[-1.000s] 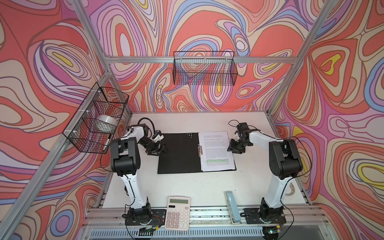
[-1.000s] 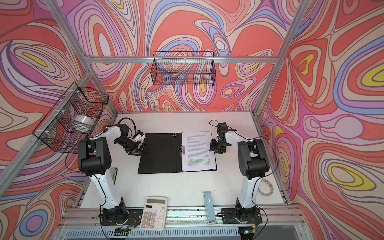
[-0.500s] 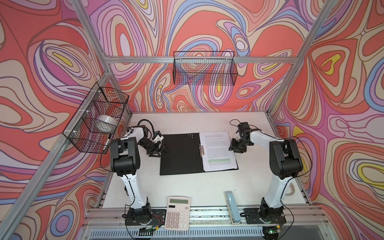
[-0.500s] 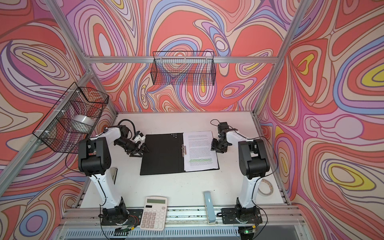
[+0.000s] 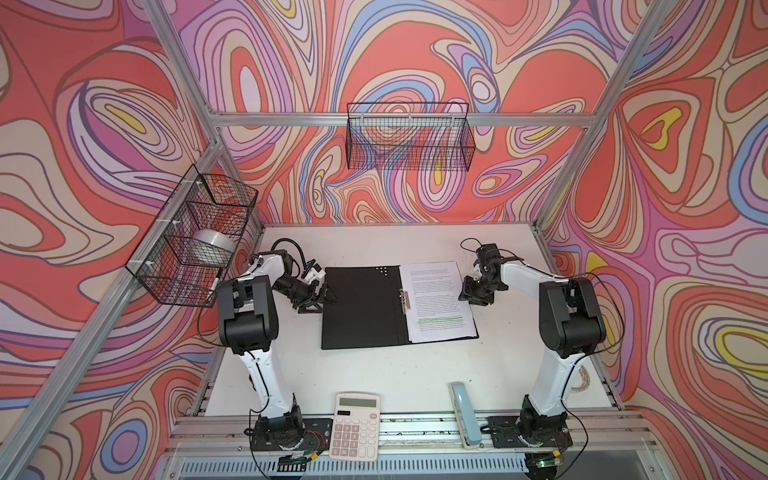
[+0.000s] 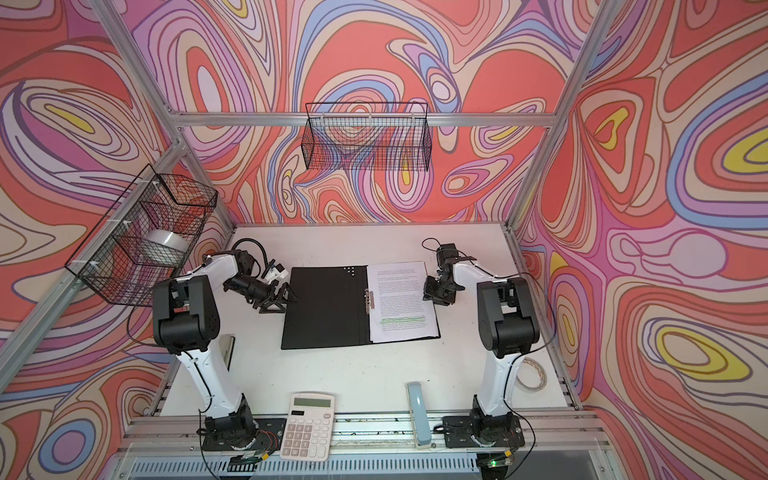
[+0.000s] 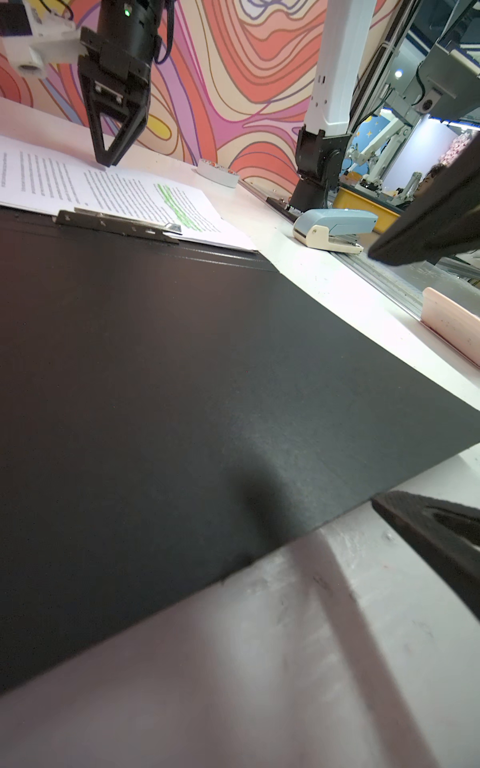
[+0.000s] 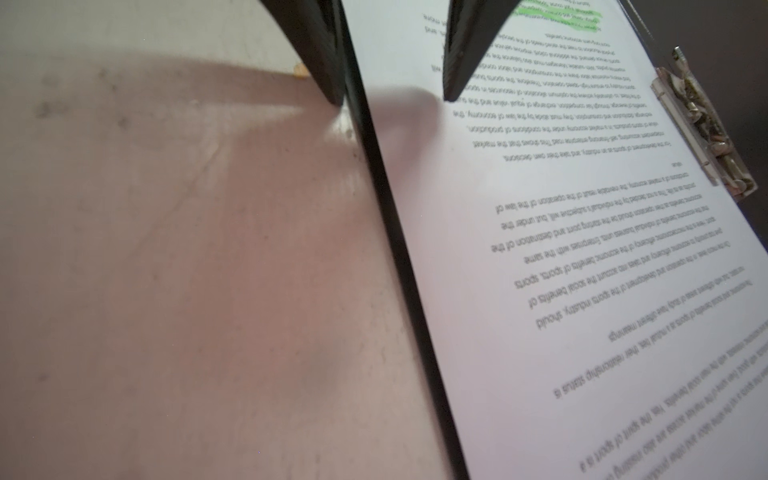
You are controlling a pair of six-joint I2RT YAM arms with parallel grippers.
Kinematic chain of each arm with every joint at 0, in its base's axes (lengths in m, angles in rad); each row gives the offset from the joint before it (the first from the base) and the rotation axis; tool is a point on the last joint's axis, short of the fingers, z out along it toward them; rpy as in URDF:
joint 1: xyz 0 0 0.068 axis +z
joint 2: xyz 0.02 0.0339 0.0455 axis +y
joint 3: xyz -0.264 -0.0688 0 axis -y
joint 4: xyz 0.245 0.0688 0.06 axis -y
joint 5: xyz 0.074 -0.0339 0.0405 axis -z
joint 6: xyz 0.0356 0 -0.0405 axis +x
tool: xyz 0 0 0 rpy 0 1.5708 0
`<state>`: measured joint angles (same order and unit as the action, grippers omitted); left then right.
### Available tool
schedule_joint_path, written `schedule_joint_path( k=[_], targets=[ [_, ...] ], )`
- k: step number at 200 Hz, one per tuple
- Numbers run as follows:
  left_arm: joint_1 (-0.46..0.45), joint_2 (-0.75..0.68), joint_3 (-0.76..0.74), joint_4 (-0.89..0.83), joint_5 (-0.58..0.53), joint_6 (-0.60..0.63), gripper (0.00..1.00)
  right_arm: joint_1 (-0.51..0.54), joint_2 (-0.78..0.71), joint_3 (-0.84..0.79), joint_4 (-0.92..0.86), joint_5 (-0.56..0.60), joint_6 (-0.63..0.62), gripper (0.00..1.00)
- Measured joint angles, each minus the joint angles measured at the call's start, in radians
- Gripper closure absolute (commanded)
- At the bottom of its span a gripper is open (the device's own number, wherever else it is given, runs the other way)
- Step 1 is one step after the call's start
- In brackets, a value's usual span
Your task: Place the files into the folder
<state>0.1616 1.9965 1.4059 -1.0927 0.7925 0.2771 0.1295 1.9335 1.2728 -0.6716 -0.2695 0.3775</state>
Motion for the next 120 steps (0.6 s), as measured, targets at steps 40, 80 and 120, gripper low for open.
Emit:
schedule_joint_path(
  k=[40, 80, 120],
  targets=[
    [0.002, -0.001, 0.008, -0.035, 0.044, 0.008, 0.15, -0.006, 0.003, 0.006, 0.000, 0.018, -0.003, 0.60],
    [0.004, -0.019, 0.022, -0.072, 0.074, 0.021, 0.15, -0.006, 0.006, 0.011, -0.003, 0.025, -0.003, 0.60],
    [0.005, -0.026, 0.031, -0.102, 0.121, 0.041, 0.15, -0.010, 0.006, 0.013, -0.002, 0.039, -0.007, 0.60]
  ],
)
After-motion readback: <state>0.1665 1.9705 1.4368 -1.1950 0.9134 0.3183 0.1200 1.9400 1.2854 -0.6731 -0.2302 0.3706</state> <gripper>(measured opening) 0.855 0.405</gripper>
